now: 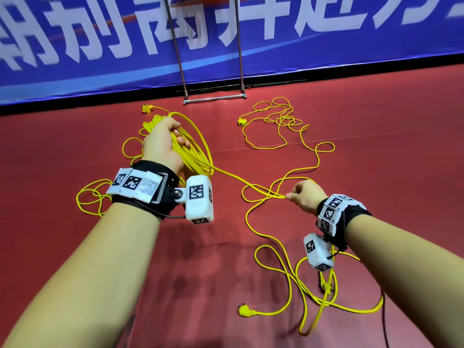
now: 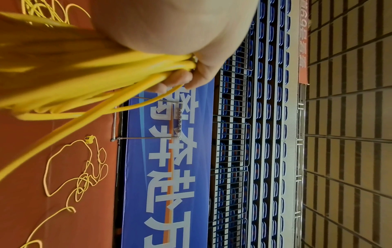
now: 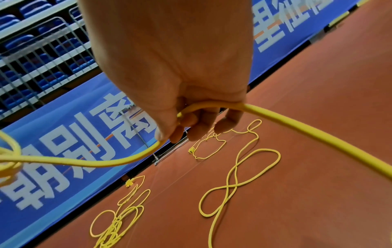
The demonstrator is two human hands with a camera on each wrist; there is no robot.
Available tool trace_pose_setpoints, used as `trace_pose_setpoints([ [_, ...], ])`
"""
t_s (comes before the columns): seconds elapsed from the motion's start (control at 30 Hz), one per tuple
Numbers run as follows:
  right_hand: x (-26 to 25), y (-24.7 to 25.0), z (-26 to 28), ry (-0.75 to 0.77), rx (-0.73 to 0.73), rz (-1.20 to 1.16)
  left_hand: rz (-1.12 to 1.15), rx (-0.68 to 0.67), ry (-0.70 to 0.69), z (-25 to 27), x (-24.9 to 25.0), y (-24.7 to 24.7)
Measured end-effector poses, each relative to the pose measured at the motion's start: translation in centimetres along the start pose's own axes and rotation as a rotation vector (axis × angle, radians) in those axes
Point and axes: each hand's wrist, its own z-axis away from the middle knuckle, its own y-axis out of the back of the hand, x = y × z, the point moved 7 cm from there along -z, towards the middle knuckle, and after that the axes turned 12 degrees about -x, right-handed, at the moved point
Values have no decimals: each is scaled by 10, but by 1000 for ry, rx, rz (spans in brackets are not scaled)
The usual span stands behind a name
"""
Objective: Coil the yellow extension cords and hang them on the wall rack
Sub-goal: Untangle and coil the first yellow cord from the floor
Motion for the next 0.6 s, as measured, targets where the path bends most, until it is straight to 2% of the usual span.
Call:
trace_pose_setpoints([
  [0.17,-18,15,10,6,82,113,-80,-57,43,5,-5,-14],
  [0.3,-47,23,11,40,182,57,-167,-100,61,12,-20,-27],
  [0.5,-84,35,19,201,365,-360,-255,-141,85,20,-46,-43],
  [0.6,-87,34,20,218,322,-684,-291,-164,108,21,-55,-46],
])
